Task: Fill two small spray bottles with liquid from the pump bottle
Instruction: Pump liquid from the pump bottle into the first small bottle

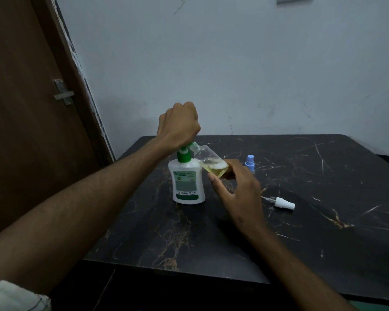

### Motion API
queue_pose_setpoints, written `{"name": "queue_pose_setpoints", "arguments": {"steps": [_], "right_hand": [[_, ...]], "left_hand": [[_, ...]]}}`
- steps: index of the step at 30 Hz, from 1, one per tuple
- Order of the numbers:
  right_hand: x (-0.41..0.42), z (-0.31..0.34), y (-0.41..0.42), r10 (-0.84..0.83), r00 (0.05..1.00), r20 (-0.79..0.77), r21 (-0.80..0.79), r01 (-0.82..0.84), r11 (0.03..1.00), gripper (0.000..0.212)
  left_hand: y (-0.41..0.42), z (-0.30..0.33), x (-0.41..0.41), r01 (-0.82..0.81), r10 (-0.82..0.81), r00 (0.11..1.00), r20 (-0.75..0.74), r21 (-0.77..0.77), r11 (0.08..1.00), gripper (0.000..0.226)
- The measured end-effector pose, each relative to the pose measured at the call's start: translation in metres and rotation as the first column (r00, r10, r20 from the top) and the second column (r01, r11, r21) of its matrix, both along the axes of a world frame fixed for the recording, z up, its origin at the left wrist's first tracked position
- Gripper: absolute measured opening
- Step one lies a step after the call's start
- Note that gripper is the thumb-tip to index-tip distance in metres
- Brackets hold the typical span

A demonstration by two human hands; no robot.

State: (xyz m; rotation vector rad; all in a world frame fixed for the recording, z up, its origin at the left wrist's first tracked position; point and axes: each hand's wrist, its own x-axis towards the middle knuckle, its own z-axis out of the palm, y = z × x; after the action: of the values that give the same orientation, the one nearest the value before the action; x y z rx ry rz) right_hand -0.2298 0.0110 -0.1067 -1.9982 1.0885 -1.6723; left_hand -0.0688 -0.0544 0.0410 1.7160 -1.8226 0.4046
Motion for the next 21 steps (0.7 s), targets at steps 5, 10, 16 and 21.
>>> {"name": "queue_pose_setpoints", "arguments": {"steps": [5, 10, 16, 21], "right_hand": [[0.0007, 0.0027, 0.0001, 0.005, 1.0, 0.016, -0.014, -0.005, 1.0, 0.042], [-0.0001, 0.0012, 0.0005, 0.003, 1.0, 0.006, -0.007, -0.003, 1.0, 0.038], [-0.0001, 0.0039, 0.0008, 0.009, 1.0, 0.014, -0.002, -0.009, 1.0, 0.03], [-0.0006, 0.0024, 0.0014, 0.0, 1.0, -0.009, -0.004, 0.0, 1.0, 0.039]], "left_hand": [[0.0003, 0.0073, -0.0005, -0.001, 0.002, 1.0, 0.016, -0.019, 1.0, 0.016], [-0.0004, -0.0006, 0.0002, -0.005, 0.005, 1.0, 0.007, 0.01, 1.0, 0.018], [-0.0028, 0.0071, -0.0003, 0.0, 0.001, 0.999, 0.035, -0.014, 1.0, 0.014], [-0.002, 0.0019, 0.0003, 0.001, -0.001, 1.0, 0.029, 0.001, 1.0, 0.013]]}}
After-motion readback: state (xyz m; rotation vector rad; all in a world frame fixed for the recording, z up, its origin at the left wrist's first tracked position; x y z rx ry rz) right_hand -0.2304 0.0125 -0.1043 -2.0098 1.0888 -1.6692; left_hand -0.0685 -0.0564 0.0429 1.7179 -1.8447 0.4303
